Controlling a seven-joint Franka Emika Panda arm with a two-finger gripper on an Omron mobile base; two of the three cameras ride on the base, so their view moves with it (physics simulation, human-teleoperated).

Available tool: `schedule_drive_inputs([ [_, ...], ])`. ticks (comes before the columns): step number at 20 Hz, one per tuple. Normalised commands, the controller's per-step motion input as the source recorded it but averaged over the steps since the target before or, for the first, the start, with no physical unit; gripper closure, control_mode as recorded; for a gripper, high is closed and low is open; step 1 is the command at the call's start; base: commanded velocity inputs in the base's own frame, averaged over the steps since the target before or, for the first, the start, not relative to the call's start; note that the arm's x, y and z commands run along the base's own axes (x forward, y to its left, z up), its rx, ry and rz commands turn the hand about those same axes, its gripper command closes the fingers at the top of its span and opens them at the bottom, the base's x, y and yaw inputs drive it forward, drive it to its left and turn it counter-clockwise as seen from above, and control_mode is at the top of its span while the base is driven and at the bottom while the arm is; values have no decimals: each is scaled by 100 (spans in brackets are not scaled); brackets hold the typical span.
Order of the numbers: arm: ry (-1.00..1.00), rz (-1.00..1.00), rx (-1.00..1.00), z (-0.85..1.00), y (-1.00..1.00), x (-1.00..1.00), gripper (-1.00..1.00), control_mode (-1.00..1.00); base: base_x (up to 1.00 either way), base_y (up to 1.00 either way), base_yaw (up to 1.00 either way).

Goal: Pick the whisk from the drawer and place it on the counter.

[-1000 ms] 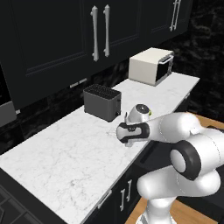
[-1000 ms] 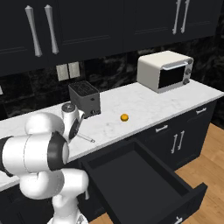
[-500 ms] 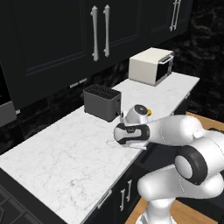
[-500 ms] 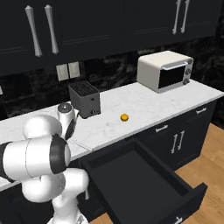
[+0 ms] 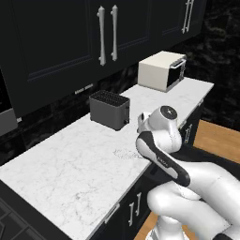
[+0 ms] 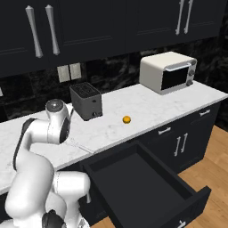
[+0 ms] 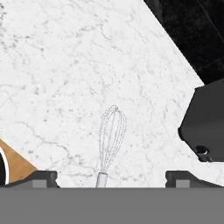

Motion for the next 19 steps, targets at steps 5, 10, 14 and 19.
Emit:
schedule_drive_inputs([
  [5,-1,0,0,65,-22,-70,-100,-100,0,0,0],
  [10,-1,1,1,7,-19,-13,-100,-100,0,0,0],
  [14,0,0,1,0,-17,0,-100,-100,0,0,0],
  [19,0,0,0,0,-11,0,-100,-100,0,0,0],
])
